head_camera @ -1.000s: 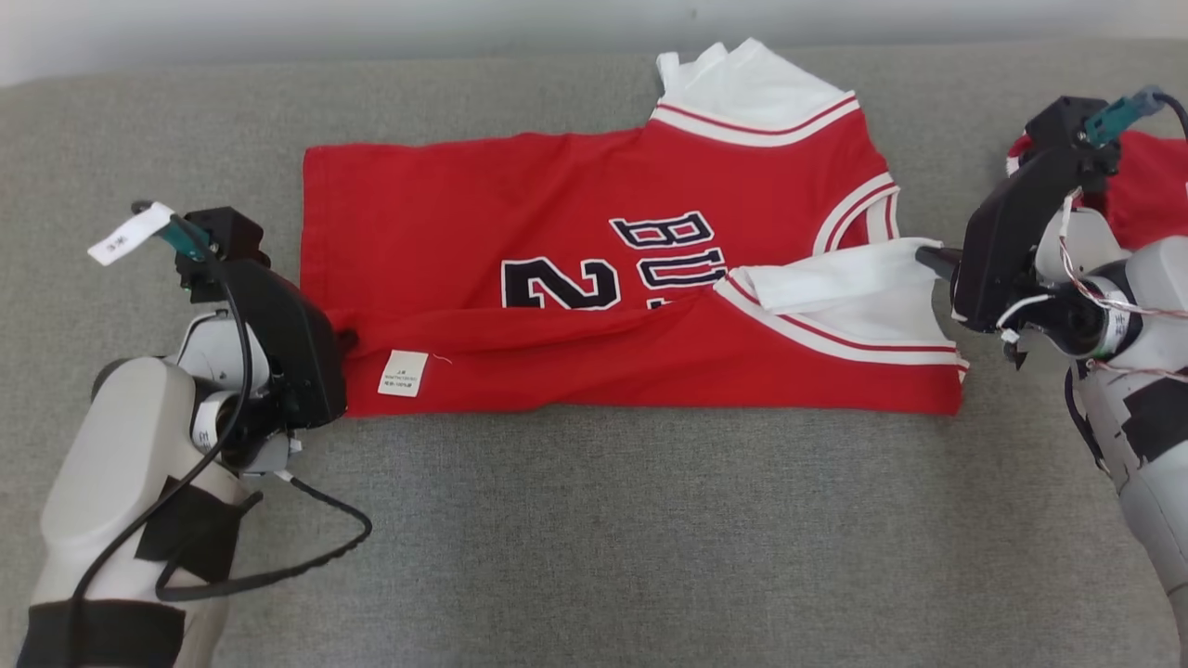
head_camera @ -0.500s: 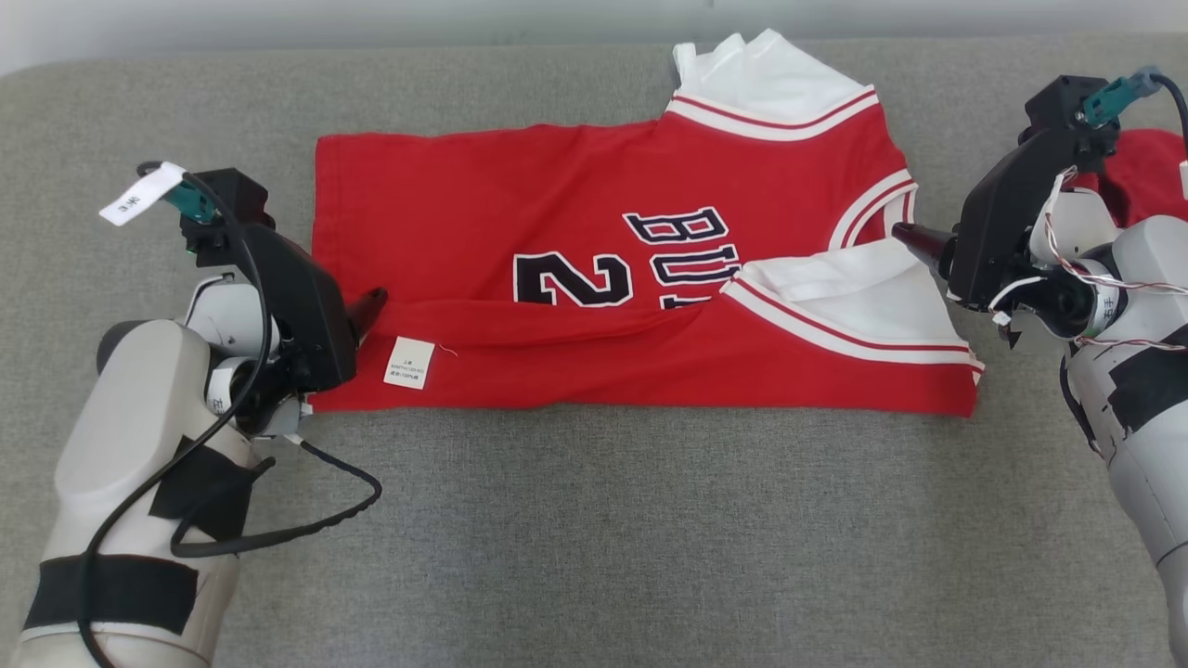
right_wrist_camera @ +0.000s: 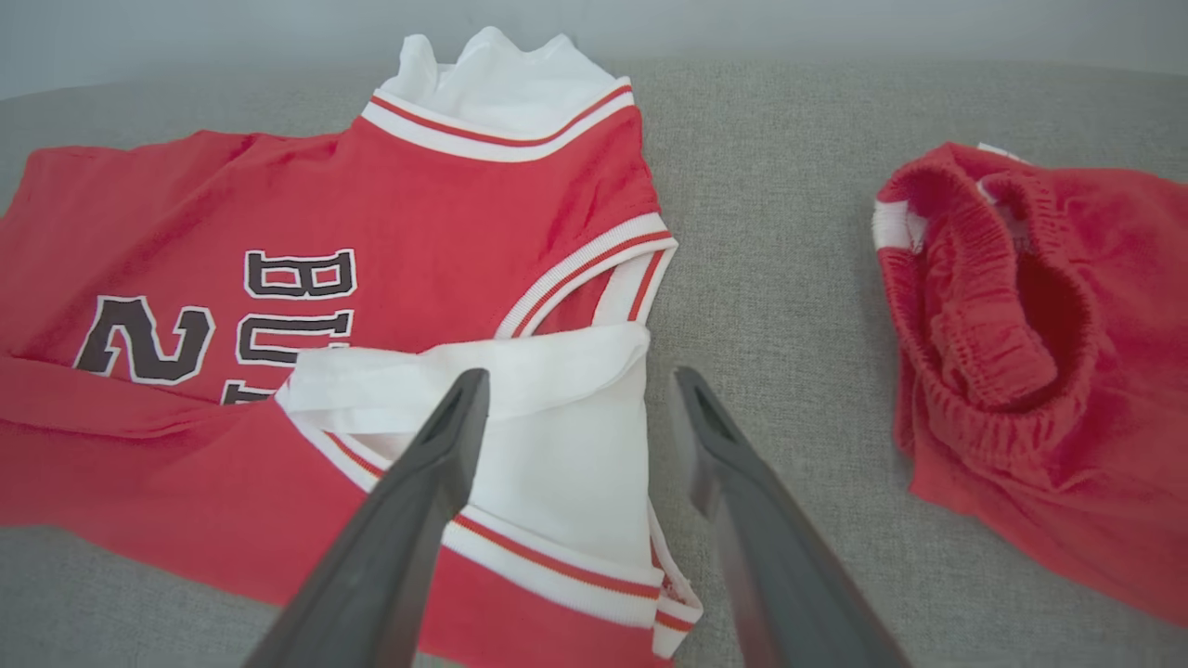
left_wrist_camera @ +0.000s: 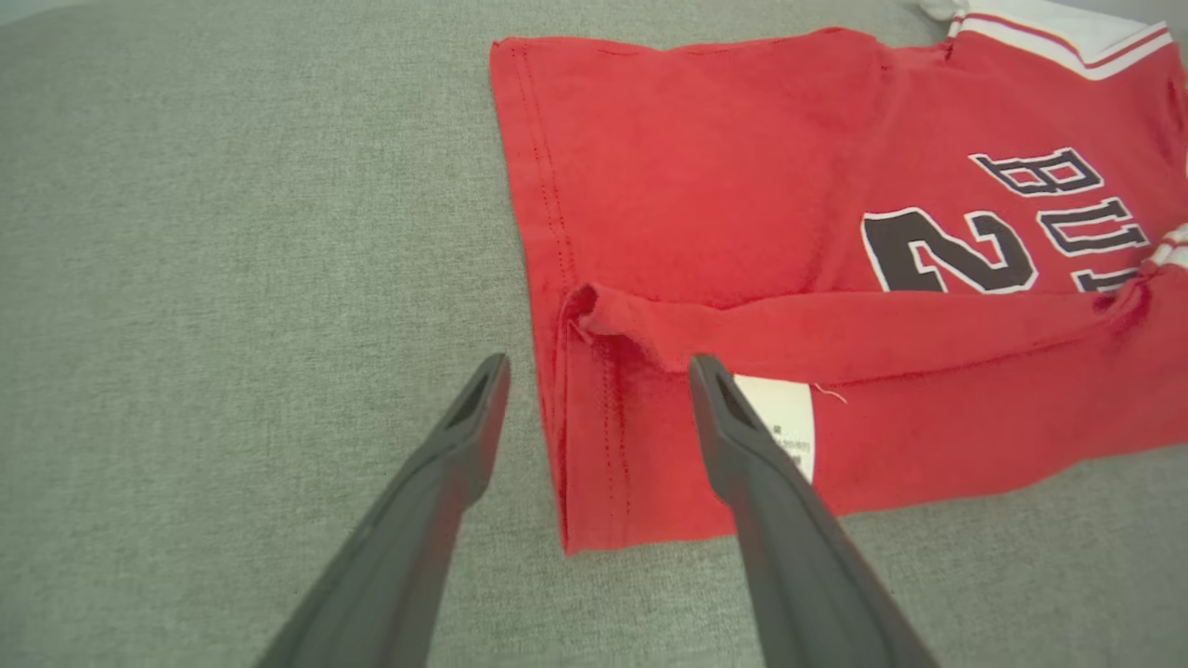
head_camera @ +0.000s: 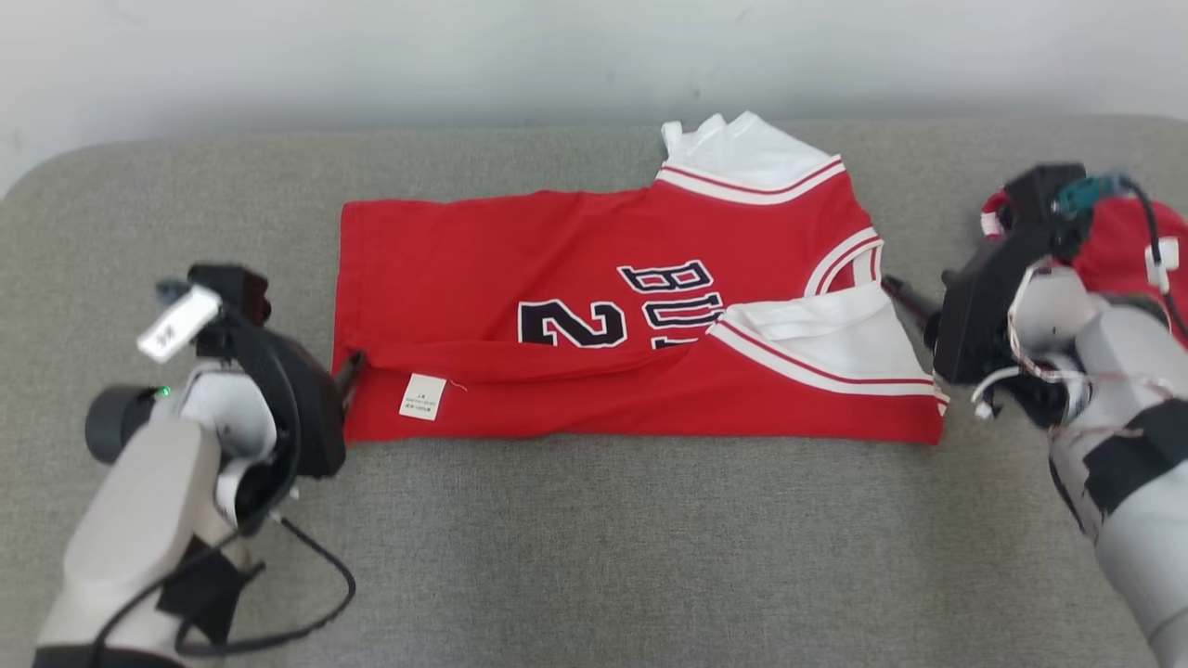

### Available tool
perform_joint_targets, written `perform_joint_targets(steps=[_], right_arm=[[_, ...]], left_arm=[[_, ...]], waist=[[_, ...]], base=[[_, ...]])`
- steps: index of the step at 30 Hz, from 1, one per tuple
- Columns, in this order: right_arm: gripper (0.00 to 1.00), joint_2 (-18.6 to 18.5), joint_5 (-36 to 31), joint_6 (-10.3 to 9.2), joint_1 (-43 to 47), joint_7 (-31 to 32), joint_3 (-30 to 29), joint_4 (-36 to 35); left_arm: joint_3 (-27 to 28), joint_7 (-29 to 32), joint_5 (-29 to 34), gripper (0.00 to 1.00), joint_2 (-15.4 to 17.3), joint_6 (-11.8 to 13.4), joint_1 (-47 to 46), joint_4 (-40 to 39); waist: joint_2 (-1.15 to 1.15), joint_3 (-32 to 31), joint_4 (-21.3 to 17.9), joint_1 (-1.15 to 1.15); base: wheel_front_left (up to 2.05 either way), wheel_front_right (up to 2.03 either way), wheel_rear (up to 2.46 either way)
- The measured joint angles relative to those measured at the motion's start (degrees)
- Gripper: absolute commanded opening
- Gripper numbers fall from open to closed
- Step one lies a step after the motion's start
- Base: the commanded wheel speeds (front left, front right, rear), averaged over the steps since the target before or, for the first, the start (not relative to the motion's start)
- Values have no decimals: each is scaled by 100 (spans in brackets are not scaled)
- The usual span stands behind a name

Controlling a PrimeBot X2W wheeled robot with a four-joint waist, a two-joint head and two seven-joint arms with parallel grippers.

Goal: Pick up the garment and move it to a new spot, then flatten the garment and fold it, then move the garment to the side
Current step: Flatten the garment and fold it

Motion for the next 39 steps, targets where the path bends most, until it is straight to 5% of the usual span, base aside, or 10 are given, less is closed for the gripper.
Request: perform_joint_targets(steps=[17,39], right_arm=[[100,-387,-254,19,1881,-1282,236,-776],[100,-249,-606,-133,1907,-1708,471,-768]], left_arm=[[-175,-1545,154,100,57,84,1792,-1000],[-425,-2169,824,100,0,720,1528,-801]], waist=[[0,-407,-101,0],[0,-72,-95,2]], base=[[0,0,0],[0,0,0]])
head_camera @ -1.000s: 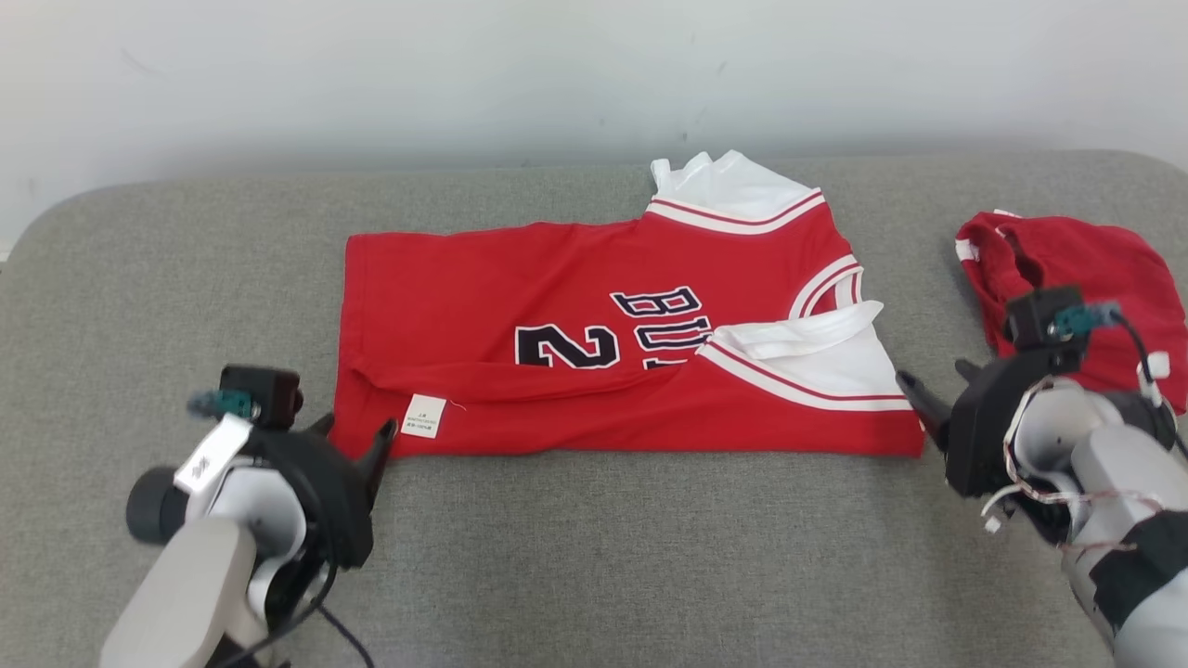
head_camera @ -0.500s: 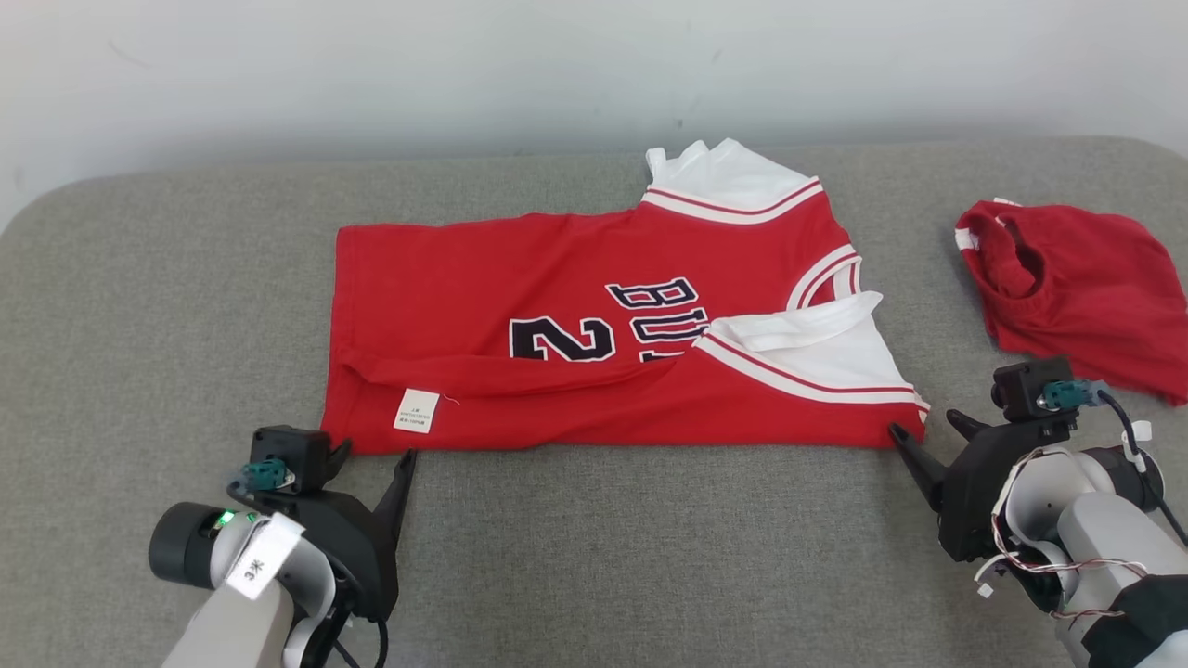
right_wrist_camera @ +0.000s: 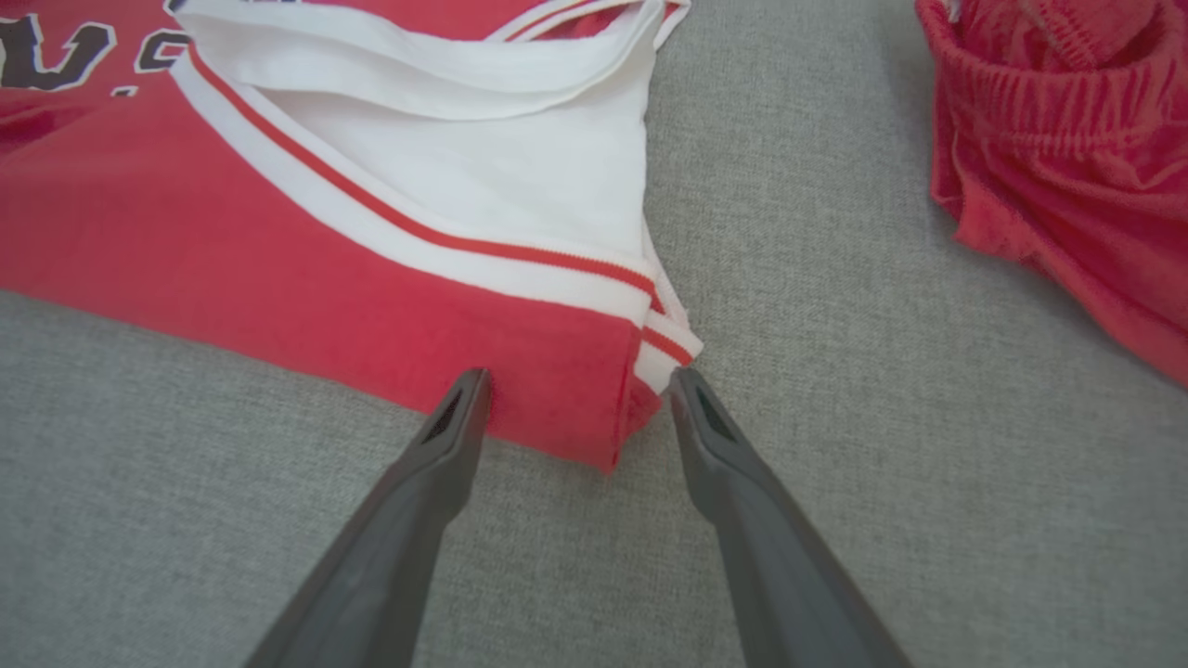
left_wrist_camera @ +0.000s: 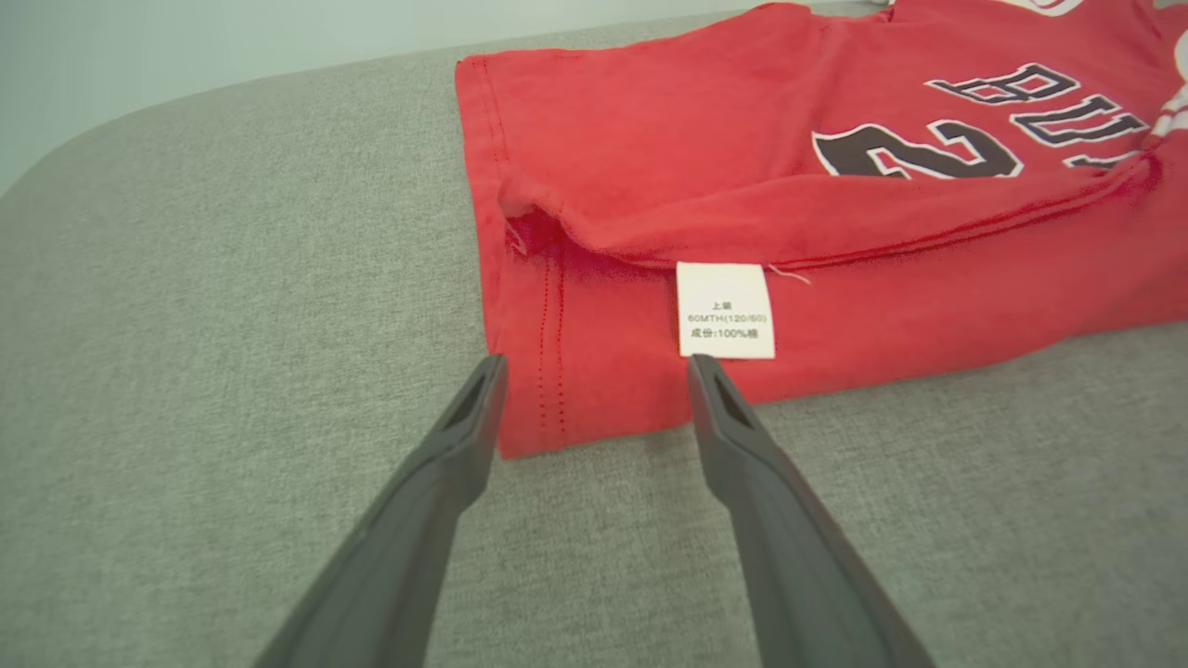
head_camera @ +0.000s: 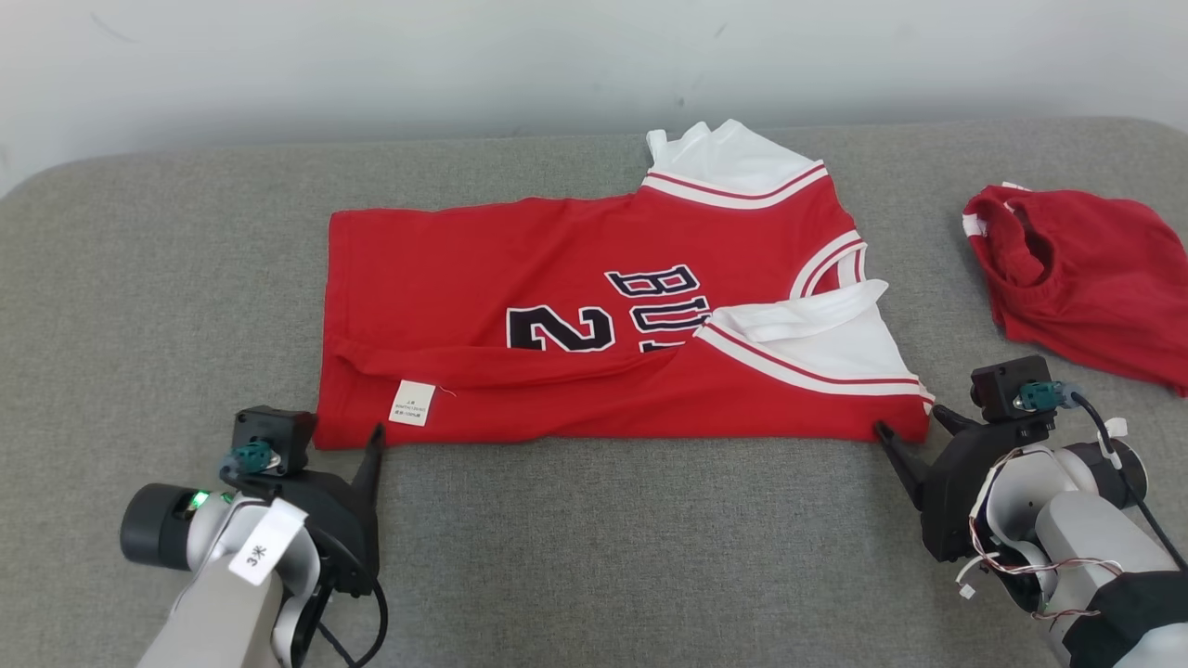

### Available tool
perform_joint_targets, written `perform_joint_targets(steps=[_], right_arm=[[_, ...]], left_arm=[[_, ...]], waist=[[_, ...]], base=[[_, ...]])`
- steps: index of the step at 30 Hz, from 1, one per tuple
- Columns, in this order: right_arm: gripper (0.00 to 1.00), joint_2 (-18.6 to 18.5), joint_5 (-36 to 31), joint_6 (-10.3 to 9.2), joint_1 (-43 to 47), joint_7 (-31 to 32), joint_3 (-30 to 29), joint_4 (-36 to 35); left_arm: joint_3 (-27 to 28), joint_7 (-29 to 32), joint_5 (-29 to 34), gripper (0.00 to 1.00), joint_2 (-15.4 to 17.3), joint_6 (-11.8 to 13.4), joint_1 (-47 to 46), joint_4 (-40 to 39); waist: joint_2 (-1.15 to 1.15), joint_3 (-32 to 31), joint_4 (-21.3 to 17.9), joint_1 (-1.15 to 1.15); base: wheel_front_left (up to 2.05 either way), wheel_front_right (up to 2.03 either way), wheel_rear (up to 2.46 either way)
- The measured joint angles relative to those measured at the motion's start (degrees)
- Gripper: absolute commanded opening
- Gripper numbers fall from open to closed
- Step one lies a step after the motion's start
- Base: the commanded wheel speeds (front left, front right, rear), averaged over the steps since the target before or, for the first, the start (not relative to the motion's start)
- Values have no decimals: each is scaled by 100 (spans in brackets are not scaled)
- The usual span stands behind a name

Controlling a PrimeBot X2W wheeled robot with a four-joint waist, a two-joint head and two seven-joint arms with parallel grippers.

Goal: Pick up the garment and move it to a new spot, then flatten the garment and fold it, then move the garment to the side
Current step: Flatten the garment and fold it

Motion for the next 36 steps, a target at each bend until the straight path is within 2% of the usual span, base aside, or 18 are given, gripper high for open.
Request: perform_joint_targets(steps=[11,12,13,14,15,16,26,36], right_arm=[[100,103,-59,-34,-52,-36,100,74],[100,104,-84,-35,-74,-33,118,81],[80,109,-108,-37,-97,-29,126,97],[44,115,-109,-51,-109,-27,131,107],[0,125,-110,-51,-113,-23,144,116],[0,141,-113,-51,-113,-20,154,125],[0,162,-114,-49,-115,-110,113,241],[0,102,63,10,346,-353,55,220]], left_arm=[[165,-22,-114,100,11,45,-127,430],[164,-36,-122,96,-13,43,-131,489],[174,-36,-134,83,-41,11,-133,550],[234,-40,-215,45,-86,-13,-132,594],[278,-43,-327,6,-135,-14,-133,637],[271,-44,-371,0,-159,-59,-133,686],[270,-204,-386,0,-268,-167,-231,913],[276,-417,-469,0,-237,-320,-50,1053]], waist=[[0,107,-56,0],[0,117,-60,0],[0,129,-62,0],[0,139,-64,0],[0,147,-65,0],[0,154,-65,0],[0,150,-15,0],[0,-241,4,0]], base=[[0,0,0],[0,0,0],[0,0,0],[0,0,0],[0,0,0],[0,0,0],[0,0,0],[0,0,0]])
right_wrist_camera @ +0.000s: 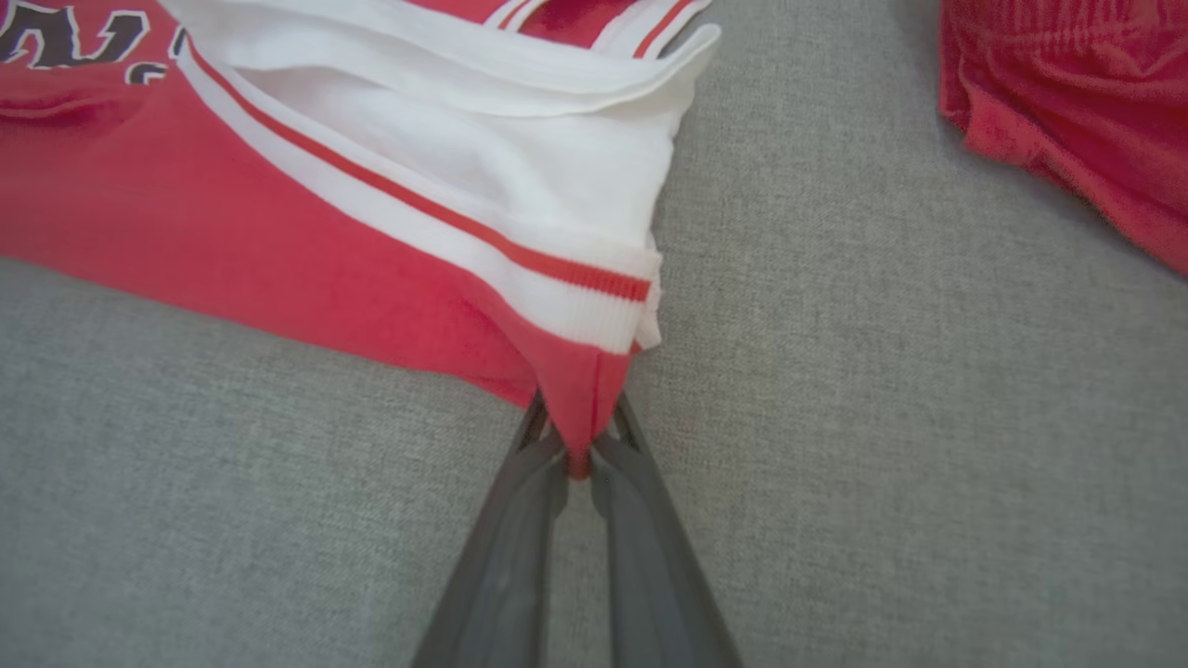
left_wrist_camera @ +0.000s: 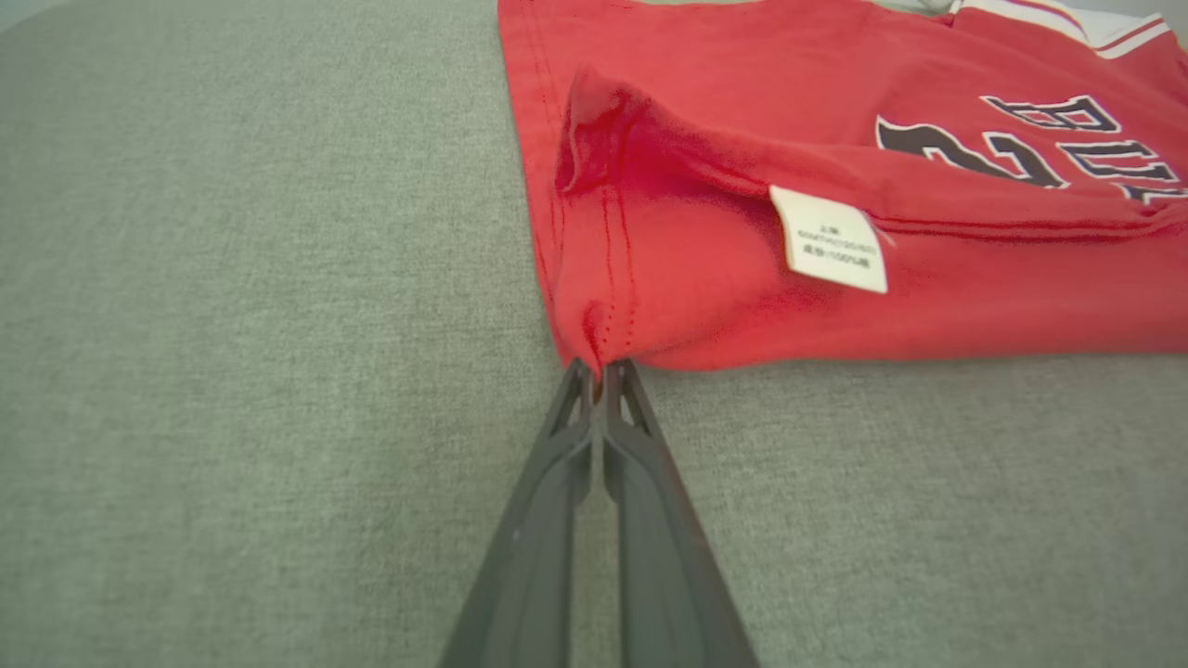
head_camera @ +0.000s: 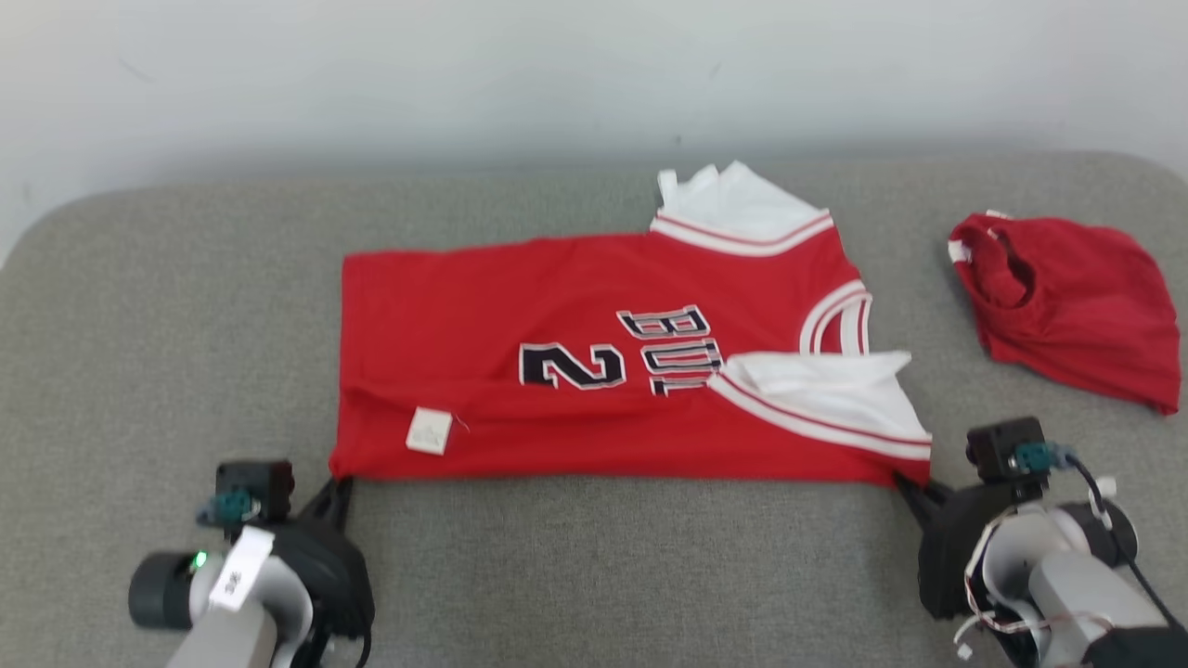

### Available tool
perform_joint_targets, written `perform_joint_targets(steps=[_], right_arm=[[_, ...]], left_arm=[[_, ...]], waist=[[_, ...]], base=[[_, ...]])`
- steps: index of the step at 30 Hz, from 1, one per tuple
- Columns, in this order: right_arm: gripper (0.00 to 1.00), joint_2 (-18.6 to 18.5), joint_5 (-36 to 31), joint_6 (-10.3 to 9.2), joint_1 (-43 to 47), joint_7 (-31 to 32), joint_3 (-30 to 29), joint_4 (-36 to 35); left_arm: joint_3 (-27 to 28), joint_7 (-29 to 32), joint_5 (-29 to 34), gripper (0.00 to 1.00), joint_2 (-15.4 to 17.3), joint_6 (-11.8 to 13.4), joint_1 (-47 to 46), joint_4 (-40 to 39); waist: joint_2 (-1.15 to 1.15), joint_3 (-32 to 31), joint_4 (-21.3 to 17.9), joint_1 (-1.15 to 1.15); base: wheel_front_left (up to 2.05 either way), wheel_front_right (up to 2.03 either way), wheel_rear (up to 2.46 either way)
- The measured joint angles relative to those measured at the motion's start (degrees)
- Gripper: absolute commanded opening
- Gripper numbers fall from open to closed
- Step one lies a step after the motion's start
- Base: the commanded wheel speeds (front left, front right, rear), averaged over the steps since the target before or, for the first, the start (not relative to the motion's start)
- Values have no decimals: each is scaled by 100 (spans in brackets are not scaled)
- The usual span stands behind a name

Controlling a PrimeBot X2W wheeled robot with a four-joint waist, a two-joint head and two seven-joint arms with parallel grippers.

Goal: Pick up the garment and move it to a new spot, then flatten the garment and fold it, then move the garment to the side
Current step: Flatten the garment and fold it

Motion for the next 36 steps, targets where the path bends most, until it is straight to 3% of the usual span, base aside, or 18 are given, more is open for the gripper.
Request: perform_joint_targets(steps=[4,18,36], right_arm=[[0,-94,45,46,380,-56,18,-165],[0,-390,371,90,1748,68,-34,-927],[0,-537,814,-120,2599,635,-226,-1881]], left_arm=[[-22,-36,-54,0,22,-143,455,3],[-121,85,-281,0,268,-200,1632,-388],[-15,527,-453,0,320,-132,2093,-835]], waist=[[0,-301,-5,0],[-1,-1047,-25,-1],[0,-1046,-46,-1]], base=[[0,0,0],[0,0,0],[0,0,0]])
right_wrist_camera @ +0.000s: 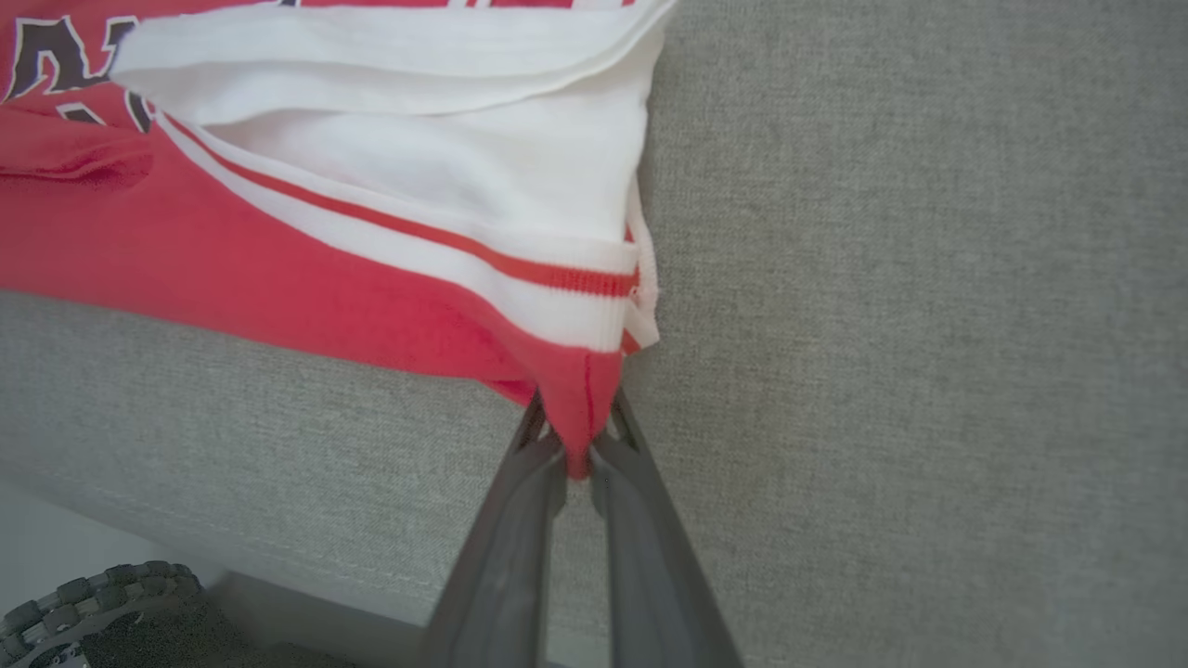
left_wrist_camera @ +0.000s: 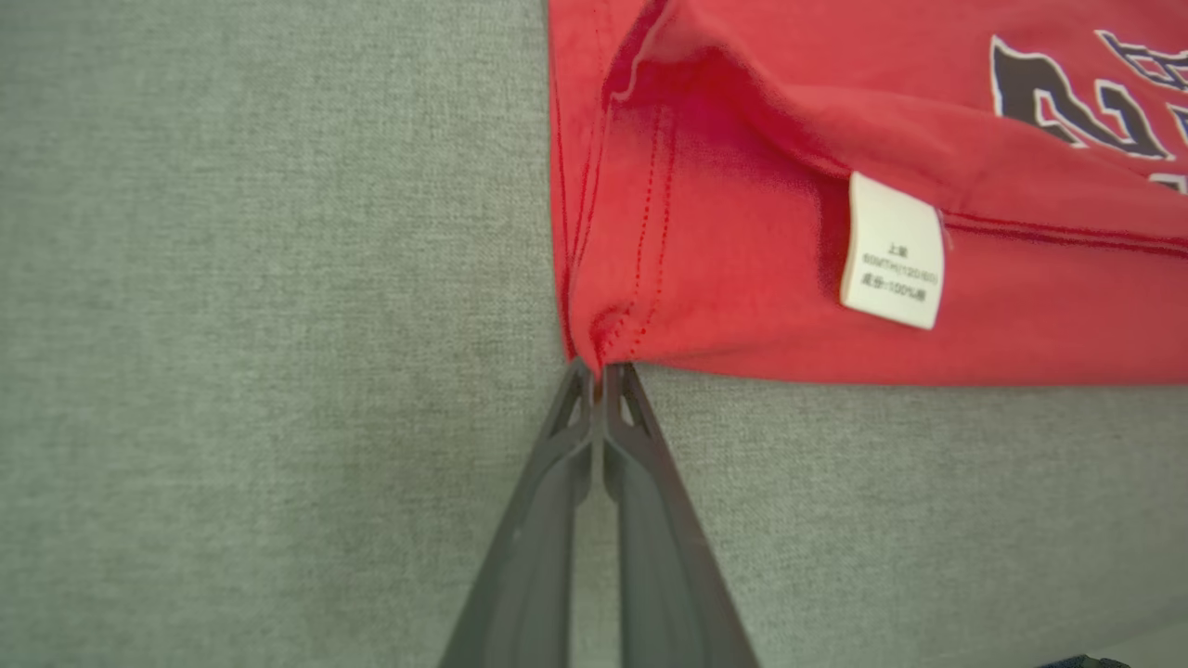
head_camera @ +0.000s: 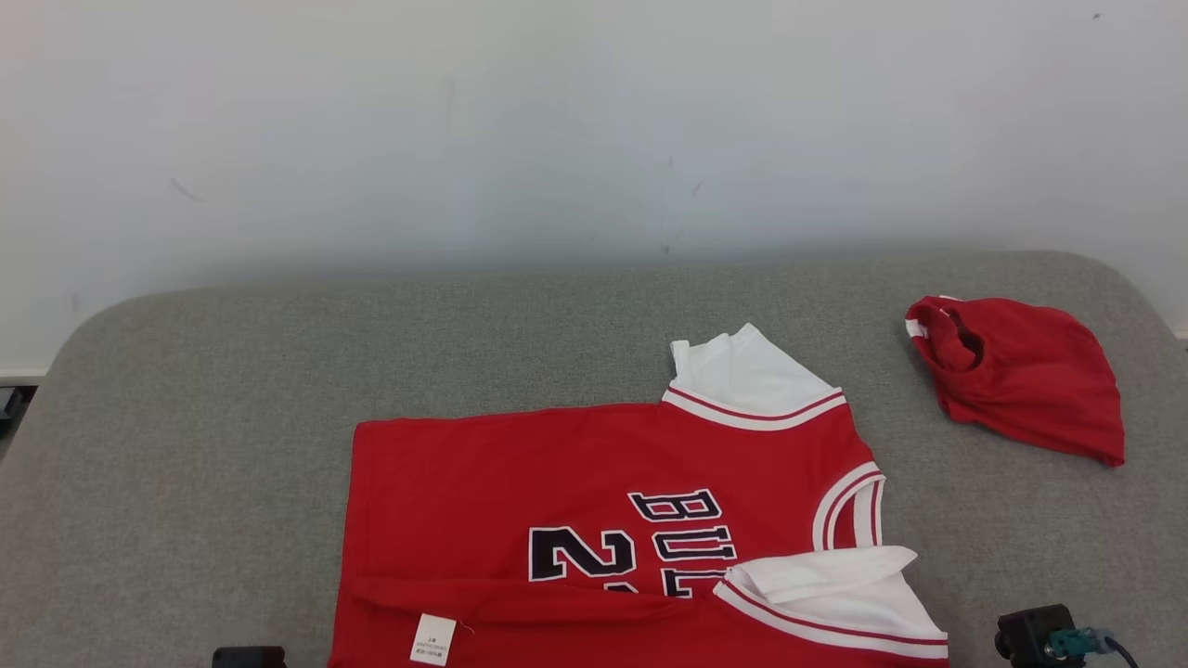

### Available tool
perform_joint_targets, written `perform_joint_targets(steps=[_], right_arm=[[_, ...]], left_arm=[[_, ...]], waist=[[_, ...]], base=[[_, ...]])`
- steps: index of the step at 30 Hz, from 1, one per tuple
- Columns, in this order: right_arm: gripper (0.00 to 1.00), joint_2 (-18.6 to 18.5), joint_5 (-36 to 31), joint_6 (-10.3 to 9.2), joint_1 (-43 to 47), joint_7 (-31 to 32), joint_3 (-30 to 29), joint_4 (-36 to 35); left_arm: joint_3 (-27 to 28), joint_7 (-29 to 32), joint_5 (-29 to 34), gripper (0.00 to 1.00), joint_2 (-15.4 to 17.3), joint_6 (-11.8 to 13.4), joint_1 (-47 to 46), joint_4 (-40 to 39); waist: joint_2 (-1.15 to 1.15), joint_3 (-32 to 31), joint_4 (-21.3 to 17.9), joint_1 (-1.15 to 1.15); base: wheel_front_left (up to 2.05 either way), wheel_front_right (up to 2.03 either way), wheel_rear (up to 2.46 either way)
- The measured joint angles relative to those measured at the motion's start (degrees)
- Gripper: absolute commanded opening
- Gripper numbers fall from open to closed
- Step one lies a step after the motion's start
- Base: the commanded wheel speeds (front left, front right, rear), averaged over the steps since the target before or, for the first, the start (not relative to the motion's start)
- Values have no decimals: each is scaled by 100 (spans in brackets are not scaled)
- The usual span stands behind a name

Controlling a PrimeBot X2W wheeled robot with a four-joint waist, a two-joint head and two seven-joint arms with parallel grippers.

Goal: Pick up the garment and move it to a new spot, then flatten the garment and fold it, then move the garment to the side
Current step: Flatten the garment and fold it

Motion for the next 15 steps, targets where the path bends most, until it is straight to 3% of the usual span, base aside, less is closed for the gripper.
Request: perform_joint_targets(steps=[2,3,11,15], right_arm=[[79,-33,37,0,18,23,-21,-119],[100,-49,54,0,18,24,-57,-177],[100,-66,1017,161,232,67,-422,-953],[100,-86,1071,161,240,-44,-552,-1423]], left_arm=[[24,-1,0,51,4,77,0,-68],[42,-1,0,100,10,99,-1,-103],[233,-120,-258,100,16,91,2,-739],[248,-304,-243,100,23,100,5,-1218]], waist=[[0,16,-1,0],[0,22,0,0],[0,13,27,0],[0,-9,45,0]], base=[[0,0,0],[0,0,0],[0,0,0],[0,0,0]])
